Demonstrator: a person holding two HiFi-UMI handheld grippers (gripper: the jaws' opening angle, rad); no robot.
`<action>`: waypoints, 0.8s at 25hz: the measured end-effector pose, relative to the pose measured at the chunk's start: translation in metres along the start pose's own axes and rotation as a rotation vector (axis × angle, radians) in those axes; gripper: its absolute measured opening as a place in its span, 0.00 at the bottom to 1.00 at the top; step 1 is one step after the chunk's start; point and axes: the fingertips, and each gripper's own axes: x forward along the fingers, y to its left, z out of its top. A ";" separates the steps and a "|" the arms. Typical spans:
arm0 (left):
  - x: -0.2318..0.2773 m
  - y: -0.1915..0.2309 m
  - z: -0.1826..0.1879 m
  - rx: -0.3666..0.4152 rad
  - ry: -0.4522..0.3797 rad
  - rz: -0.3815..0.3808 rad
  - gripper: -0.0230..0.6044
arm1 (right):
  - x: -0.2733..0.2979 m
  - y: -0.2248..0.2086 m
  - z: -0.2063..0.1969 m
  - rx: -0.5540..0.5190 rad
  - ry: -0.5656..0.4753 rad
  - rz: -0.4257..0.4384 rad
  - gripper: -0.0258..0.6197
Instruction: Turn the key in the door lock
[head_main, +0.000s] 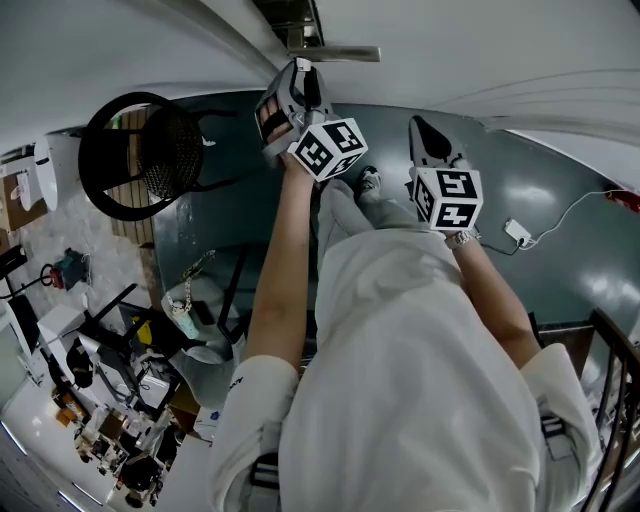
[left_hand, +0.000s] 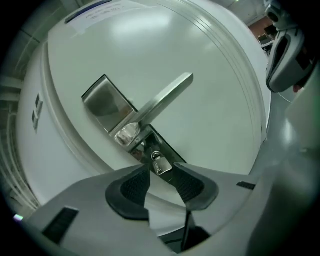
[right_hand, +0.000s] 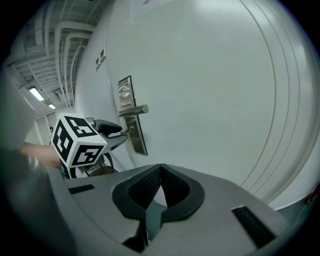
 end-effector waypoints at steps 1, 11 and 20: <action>0.002 -0.001 0.002 0.023 -0.004 0.008 0.27 | 0.000 -0.002 -0.002 0.003 0.002 -0.003 0.04; 0.020 -0.005 -0.005 0.302 0.026 0.083 0.27 | -0.004 -0.009 -0.011 0.022 0.012 -0.025 0.04; 0.021 -0.014 0.006 0.480 -0.081 0.130 0.19 | -0.007 -0.012 -0.019 0.033 0.024 -0.035 0.04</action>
